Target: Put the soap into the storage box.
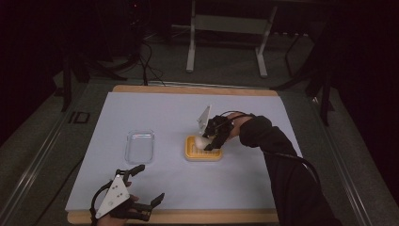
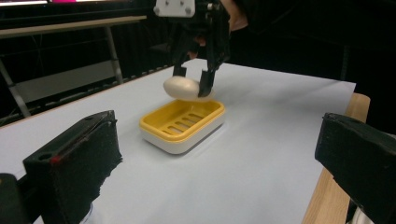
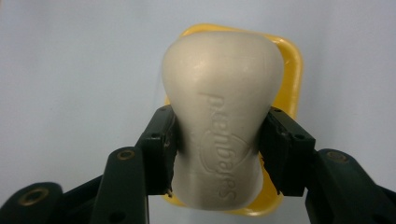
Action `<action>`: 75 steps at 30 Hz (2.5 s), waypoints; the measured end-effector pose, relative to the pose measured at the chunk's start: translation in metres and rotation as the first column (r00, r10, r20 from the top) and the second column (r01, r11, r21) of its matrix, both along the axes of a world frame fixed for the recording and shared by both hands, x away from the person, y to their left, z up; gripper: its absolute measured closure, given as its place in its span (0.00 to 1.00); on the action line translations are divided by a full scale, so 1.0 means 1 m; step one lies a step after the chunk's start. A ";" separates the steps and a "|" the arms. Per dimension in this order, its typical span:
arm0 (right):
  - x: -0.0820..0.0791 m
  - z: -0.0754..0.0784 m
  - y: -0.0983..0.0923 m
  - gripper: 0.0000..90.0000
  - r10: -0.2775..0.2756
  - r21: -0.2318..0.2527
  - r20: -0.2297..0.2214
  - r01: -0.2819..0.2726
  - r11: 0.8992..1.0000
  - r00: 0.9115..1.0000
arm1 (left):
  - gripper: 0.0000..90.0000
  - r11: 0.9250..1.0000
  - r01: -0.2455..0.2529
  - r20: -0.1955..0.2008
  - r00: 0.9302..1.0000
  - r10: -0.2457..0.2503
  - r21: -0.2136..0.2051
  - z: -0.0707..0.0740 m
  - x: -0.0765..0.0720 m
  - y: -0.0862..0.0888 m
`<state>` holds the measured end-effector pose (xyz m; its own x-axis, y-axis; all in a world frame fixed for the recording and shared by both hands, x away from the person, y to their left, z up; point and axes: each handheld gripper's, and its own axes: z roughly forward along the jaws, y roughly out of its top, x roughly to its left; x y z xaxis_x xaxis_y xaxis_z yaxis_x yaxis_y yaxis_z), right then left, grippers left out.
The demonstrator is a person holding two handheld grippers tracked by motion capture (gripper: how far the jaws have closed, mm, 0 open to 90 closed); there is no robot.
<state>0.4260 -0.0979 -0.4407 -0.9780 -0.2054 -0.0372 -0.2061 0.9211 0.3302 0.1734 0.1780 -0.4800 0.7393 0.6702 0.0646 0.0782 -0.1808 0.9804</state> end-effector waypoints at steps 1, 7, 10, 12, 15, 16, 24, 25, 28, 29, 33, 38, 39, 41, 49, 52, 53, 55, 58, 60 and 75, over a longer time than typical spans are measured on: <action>0.001 -0.003 0.000 0.55 -0.004 0.006 -0.001 0.004 1.000 1.000 | 0.00 1.000 0.002 -0.001 1.000 -0.002 0.000 0.000 0.000 0.000; 0.006 -0.023 0.003 0.55 -0.029 -0.016 0.003 0.030 0.999 1.000 | 0.00 1.000 0.003 -0.003 1.000 -0.003 0.000 0.000 0.000 0.000; 0.009 -0.030 0.005 0.55 -0.037 -0.016 0.001 0.037 0.999 0.999 | 0.00 1.000 0.004 -0.002 1.000 -0.004 0.000 0.000 0.000 0.000; 0.010 -0.033 0.006 0.55 -0.043 -0.023 -0.009 0.043 0.999 0.999 | 0.00 1.000 0.005 -0.003 1.000 -0.005 0.001 0.000 0.000 0.000; 0.010 -0.036 0.007 0.54 -0.052 -0.020 -0.018 0.052 0.998 0.998 | 0.00 1.000 0.005 -0.002 1.000 -0.005 -0.004 0.000 0.000 0.000; 0.010 -0.037 0.008 0.54 -0.056 -0.016 -0.022 0.055 0.998 0.998 | 0.00 1.000 0.005 -0.001 1.000 -0.005 -0.007 0.000 0.000 0.000; 0.010 -0.048 0.012 0.52 -0.062 -0.040 -0.022 0.061 0.997 0.998 | 0.00 1.000 0.005 -0.003 1.000 -0.005 0.000 0.000 0.000 0.000; 0.009 -0.049 0.012 0.51 -0.066 -0.045 -0.023 0.065 0.997 0.998 | 0.00 1.000 0.006 -0.003 1.000 -0.006 0.000 0.000 0.000 0.000; 0.008 -0.046 0.013 0.49 -0.061 -0.041 -0.018 0.060 0.997 0.998 | 0.00 1.000 0.007 -0.005 1.000 -0.007 -0.001 0.000 0.000 0.000; 0.008 -0.044 0.013 0.48 -0.059 -0.041 -0.014 0.058 0.997 0.998 | 0.00 1.000 0.008 -0.006 1.000 -0.008 -0.004 0.000 0.000 0.000; 0.008 -0.035 0.009 0.48 -0.066 -0.017 -0.002 0.066 0.998 0.998 | 0.00 1.000 0.008 -0.007 1.000 -0.008 -0.001 0.000 0.000 -0.001; 0.007 -0.021 0.005 0.47 -0.097 0.013 0.022 0.096 0.995 0.995 | 0.00 1.000 0.006 -0.010 1.000 -0.006 -0.001 -0.001 0.000 -0.001; 0.006 -0.019 0.003 0.46 -0.096 0.024 0.032 0.095 0.995 0.995 | 0.00 1.000 0.005 -0.010 1.000 -0.005 -0.001 -0.001 0.001 -0.001; 0.005 -0.013 0.001 0.45 -0.115 0.034 0.040 0.114 0.993 0.993 | 0.00 1.000 0.005 -0.012 1.000 -0.005 -0.001 -0.001 0.001 -0.001; -0.001 0.000 -0.012 0.32 -0.245 0.073 0.085 0.240 0.968 0.966 | 0.00 1.000 0.000 -0.009 1.000 0.000 -0.001 -0.001 0.001 -0.001; -0.003 0.002 -0.020 0.26 -0.306 0.103 0.103 0.296 0.950 0.947 | 0.00 1.000 -0.001 -0.011 1.000 0.001 -0.001 -0.001 0.001 -0.001; -0.003 0.003 -0.023 0.26 -0.324 0.114 0.099 0.312 0.943 0.941 | 0.00 1.000 0.000 -0.010 1.000 0.000 0.000 -0.001 0.001 -0.001; -0.004 0.005 -0.030 0.27 -0.352 0.137 0.098 0.338 0.931 0.931 | 0.00 1.000 0.000 -0.011 1.000 0.000 0.004 -0.001 0.001 -0.001; -0.005 0.007 -0.040 0.26 -0.402 0.167 0.115 0.381 0.909 0.908 | 0.00 1.000 0.001 -0.011 1.000 -0.001 0.006 -0.001 0.001 -0.002; -0.007 0.009 -0.047 0.23 -0.432 0.191 0.115 0.407 0.893 0.894 | 0.00 1.000 0.001 -0.011 1.000 -0.001 0.007 -0.001 0.001 -0.002; -0.041 0.003 -0.096 0.11 -0.591 0.301 0.026 0.558 0.774 0.806 | 0.00 1.000 0.010 -0.015 1.000 -0.010 0.006 -0.001 0.000 -0.003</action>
